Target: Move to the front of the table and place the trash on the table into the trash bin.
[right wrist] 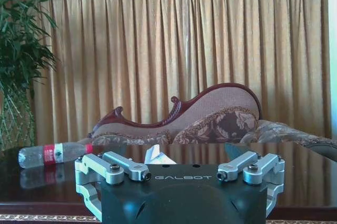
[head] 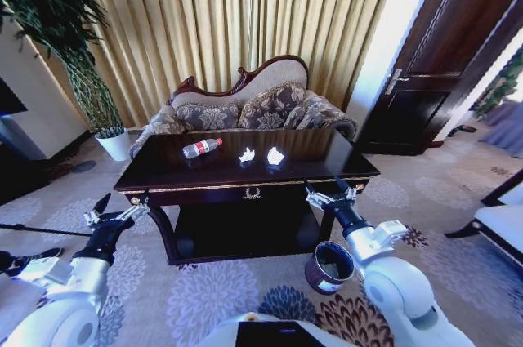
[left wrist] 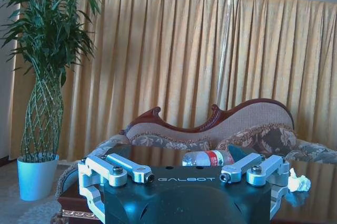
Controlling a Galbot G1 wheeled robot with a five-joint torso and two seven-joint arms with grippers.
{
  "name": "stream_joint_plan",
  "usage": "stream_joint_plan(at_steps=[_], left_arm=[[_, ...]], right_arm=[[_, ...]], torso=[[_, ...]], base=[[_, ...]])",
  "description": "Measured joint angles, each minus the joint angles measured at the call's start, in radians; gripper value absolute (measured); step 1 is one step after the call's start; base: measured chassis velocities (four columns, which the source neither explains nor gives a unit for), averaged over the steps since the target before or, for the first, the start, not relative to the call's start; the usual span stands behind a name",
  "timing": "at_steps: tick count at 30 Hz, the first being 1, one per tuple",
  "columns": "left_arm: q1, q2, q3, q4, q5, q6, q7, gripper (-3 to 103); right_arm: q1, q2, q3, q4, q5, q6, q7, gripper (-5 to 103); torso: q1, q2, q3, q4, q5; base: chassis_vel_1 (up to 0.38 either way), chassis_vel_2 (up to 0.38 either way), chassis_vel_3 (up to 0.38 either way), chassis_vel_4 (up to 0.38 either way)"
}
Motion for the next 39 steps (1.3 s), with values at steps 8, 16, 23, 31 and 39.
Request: stream_joint_plan(at_steps=[8,16,23,31,39], left_arm=[[-0.001,0.003,-0.002,0.000,0.005,0.002,0.000,100],[0.000,0.001,-0.002,0.000,0.007,0.003,0.001,100],[-0.001,-0.003,-0.002,0.000,0.007,0.001,0.001,100],[0.002,-0.007,-0.001,0.000,0.008,-0.003,0.001,100],[0.003,-0.008,0.001,0.000,0.009,-0.003,0.001,100]], right_arm=[[0.012,0.002,-0.002,-0.021,-0.020,0.000,0.000,100],[0.019,0.005,-0.011,-0.028,-0.020,0.001,0.000,100],[0.023,-0.001,-0.012,-0.028,-0.017,0.004,-0.001,100],[0.018,-0.001,-0.022,-0.024,-0.018,0.005,-0.003,100],[0.022,-0.026,-0.040,-0.025,-0.016,0.006,-0.005,100]], torso=[[0.000,0.000,0.000,0.0000,-0.0001],[0.000,0.000,0.000,0.0000,0.0000],[0.000,0.000,0.000,0.0000,0.0000],[0.000,0.000,0.000,0.0000,0.0000],[0.000,0.000,0.000,-0.0001,0.0000]], base=[[-0.051,0.049,0.039,-0.050],[-0.101,0.100,0.113,-0.097],[-0.083,0.098,0.094,-0.089],[-0.063,0.065,0.059,-0.069],[-0.023,0.021,0.020,-0.018]])
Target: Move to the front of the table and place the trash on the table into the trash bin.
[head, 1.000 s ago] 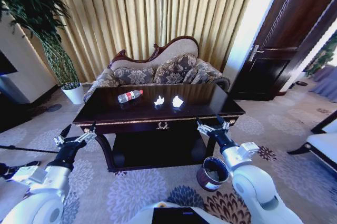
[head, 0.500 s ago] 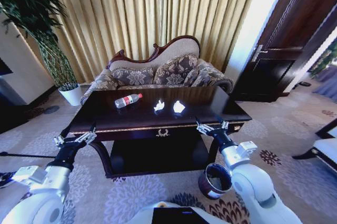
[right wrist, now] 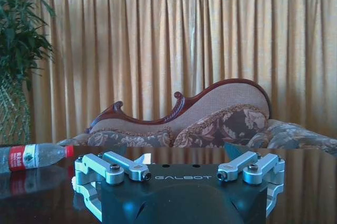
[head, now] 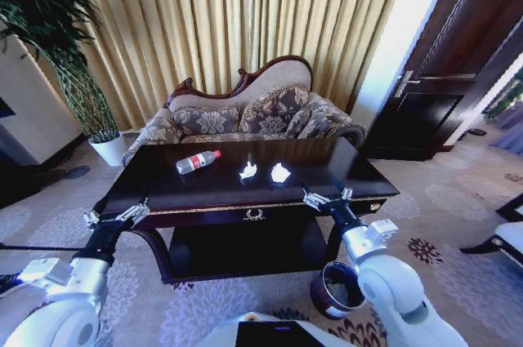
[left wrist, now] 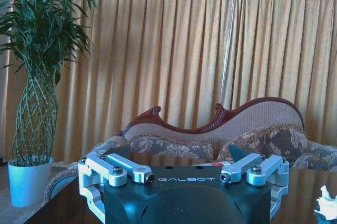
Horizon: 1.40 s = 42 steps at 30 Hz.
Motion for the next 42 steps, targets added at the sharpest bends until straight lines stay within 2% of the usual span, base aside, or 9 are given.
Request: stream_joint_plan(at_steps=[4,9,11,17,26,42], left_arm=[[0.002,0.001,0.000,0.000,0.004,0.000,0.000,100],[0.009,0.001,0.001,0.000,0.023,-0.004,0.006,100],[0.009,-0.001,0.001,0.000,0.023,-0.004,0.007,100],[0.008,-0.012,0.007,0.000,0.043,-0.013,0.011,100],[0.031,-0.028,-0.011,0.000,0.051,-0.025,0.013,100],[0.039,-0.023,-0.008,0.000,0.058,-0.021,-0.001,100]], right_arm=[[0.021,-0.027,-0.006,-0.021,0.017,-0.005,0.005,100],[0.066,-0.080,-0.026,-0.065,0.117,-0.043,0.019,100],[0.081,-0.086,-0.038,-0.080,0.125,-0.051,0.019,100],[0.216,-0.107,-0.167,-0.210,0.133,-0.090,0.020,100],[0.375,-0.100,-0.284,-0.324,0.147,-0.117,0.027,100],[0.553,-0.082,-0.385,-0.460,0.144,-0.118,0.051,100]], torso=[[0.000,0.000,0.000,0.0000,0.0001],[0.000,0.000,0.000,0.0000,0.0000],[0.000,0.000,0.000,0.0000,0.0001],[0.000,0.000,0.000,0.0001,0.0001],[0.000,0.000,0.000,0.0002,-0.0002],[0.000,0.000,0.000,0.0001,-0.0001]], base=[[0.000,0.000,0.000,0.000],[0.000,0.000,0.000,0.000],[0.000,0.000,0.000,0.000],[0.000,0.000,0.000,0.000],[0.000,0.000,0.000,0.000],[0.000,0.000,0.000,0.000]])
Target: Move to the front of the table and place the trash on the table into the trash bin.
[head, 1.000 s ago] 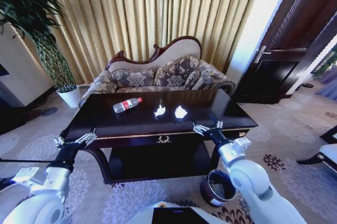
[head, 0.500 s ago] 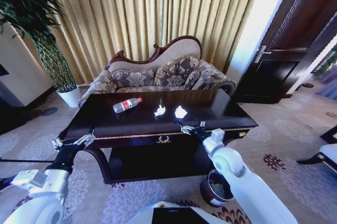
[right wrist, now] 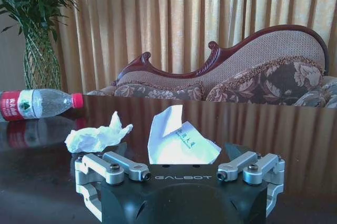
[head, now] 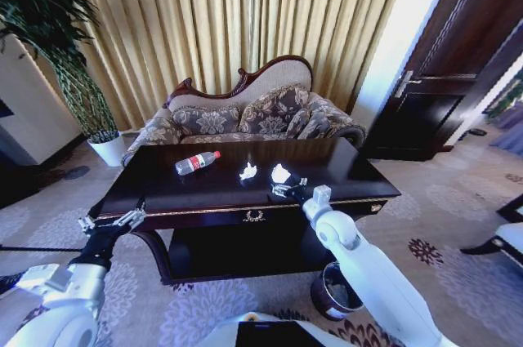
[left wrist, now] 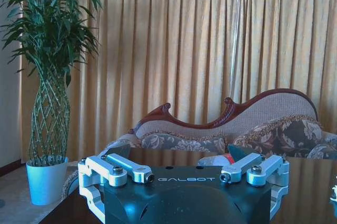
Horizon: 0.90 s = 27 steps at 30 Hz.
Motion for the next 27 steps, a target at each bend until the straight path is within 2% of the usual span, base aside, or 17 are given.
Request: stream_joint_plan(at_steps=[14,17,20,23,24,27], left_arm=[[-0.002,0.001,-0.001,0.000,0.001,-0.002,-0.002,100],[-0.003,0.003,0.000,0.000,0.000,-0.006,-0.002,100],[-0.005,0.005,0.000,0.000,0.000,-0.014,-0.002,100],[-0.005,0.005,0.001,0.000,-0.001,-0.019,-0.002,100],[-0.005,0.005,0.001,0.000,-0.001,-0.019,-0.002,100],[-0.004,0.005,0.000,0.000,-0.001,-0.024,-0.002,100]], right_arm=[[0.038,0.012,-0.036,-0.040,-0.005,0.000,0.002,101],[0.030,0.012,-0.031,-0.040,-0.011,0.012,0.001,86],[0.022,0.012,-0.025,-0.035,-0.015,0.017,0.000,80],[0.014,0.010,-0.018,-0.026,-0.016,0.020,0.000,65],[0.014,0.010,-0.018,-0.026,-0.016,0.020,0.000,65],[0.008,0.007,-0.011,-0.018,-0.018,0.021,-0.001,48]], torso=[[0.000,0.000,0.000,0.0000,0.0000],[0.000,0.000,0.000,0.0000,0.0000],[0.000,0.000,0.000,0.0000,0.0001],[0.000,0.000,0.000,0.0000,0.0001],[0.000,0.000,0.000,0.0000,0.0001],[0.000,0.000,0.000,0.0000,0.0001]], base=[[0.000,0.000,0.000,0.000],[0.000,0.000,0.000,0.000],[0.000,0.000,0.000,0.000],[0.000,0.000,0.000,0.000],[0.000,0.000,0.000,0.000],[0.000,0.000,0.000,0.000]])
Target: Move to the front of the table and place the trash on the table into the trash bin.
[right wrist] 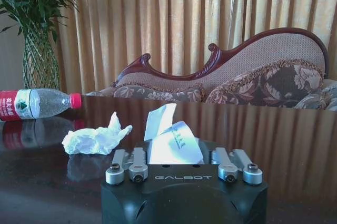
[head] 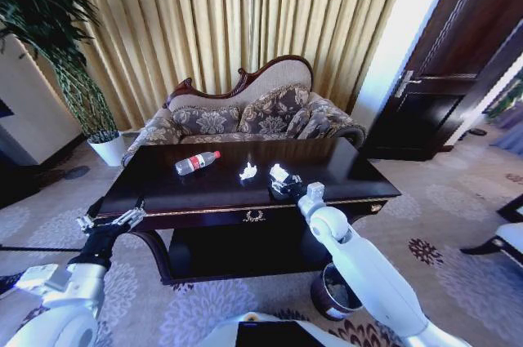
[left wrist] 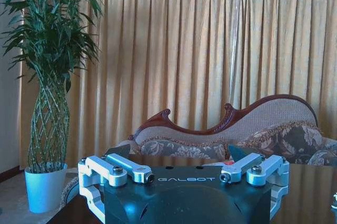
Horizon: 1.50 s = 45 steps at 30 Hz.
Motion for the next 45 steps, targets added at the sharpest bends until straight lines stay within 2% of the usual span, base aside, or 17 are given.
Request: stream_joint_plan(at_steps=[2,5,6,9,11,13,15,31,36,45], left_arm=[[0.000,0.000,0.000,0.000,0.000,-0.002,0.000,100],[0.003,-0.003,-0.001,0.000,0.000,-0.008,0.000,100],[0.003,-0.003,-0.001,0.000,0.000,-0.008,0.000,100],[0.005,-0.005,-0.001,0.000,0.000,-0.013,0.000,100],[0.005,-0.005,-0.002,0.000,0.000,-0.014,0.000,100],[0.006,-0.005,-0.002,0.000,0.000,-0.016,0.000,100],[0.006,-0.006,-0.002,0.000,0.000,-0.017,0.000,100],[0.003,-0.005,0.006,0.000,0.000,-0.019,0.000,100],[0.002,-0.001,0.006,0.000,-0.001,-0.019,0.000,100],[-0.027,0.003,0.024,0.006,-0.007,-0.019,0.010,100]], right_arm=[[-0.002,0.000,0.001,0.002,-0.001,0.000,0.000,48],[-0.016,-0.001,0.007,0.010,-0.005,0.002,0.000,32],[-0.016,-0.001,0.007,0.010,-0.005,0.002,0.000,32],[-0.030,-0.004,0.018,0.017,-0.007,0.006,-0.001,15],[-0.034,-0.005,0.021,0.019,-0.007,0.007,-0.001,15],[-0.041,-0.008,0.029,0.023,-0.007,0.015,-0.002,5],[-0.047,-0.009,0.035,0.024,-0.010,0.023,-0.002,1],[-0.130,-0.011,0.118,0.095,0.002,0.047,-0.005,0],[-0.202,-0.018,0.197,0.173,0.010,0.063,-0.002,0],[-0.266,-0.037,0.287,0.252,0.007,0.092,0.082,0]], torso=[[0.000,0.000,0.000,0.0000,0.0000],[0.000,0.000,0.000,0.0001,0.0000],[0.000,0.000,0.000,0.0001,0.0000],[0.000,0.000,0.000,0.0000,0.0000],[0.000,0.000,0.000,0.0000,0.0000],[0.000,0.000,0.000,0.0000,0.0000],[0.000,0.000,0.000,0.0000,0.0000],[0.000,0.000,0.000,0.0000,0.0000],[0.000,0.000,0.000,0.0000,0.0001],[0.000,0.000,0.000,0.0001,0.0000]], base=[[0.000,0.000,0.000,0.000],[0.000,0.000,0.000,0.000],[0.000,0.000,0.000,0.000],[0.000,0.000,0.000,0.000],[0.000,0.000,0.000,0.000],[0.000,0.000,0.000,0.000],[0.000,0.000,0.000,0.000],[0.000,0.000,0.000,0.000],[0.000,0.000,0.000,0.000],[0.000,0.000,0.000,0.000]])
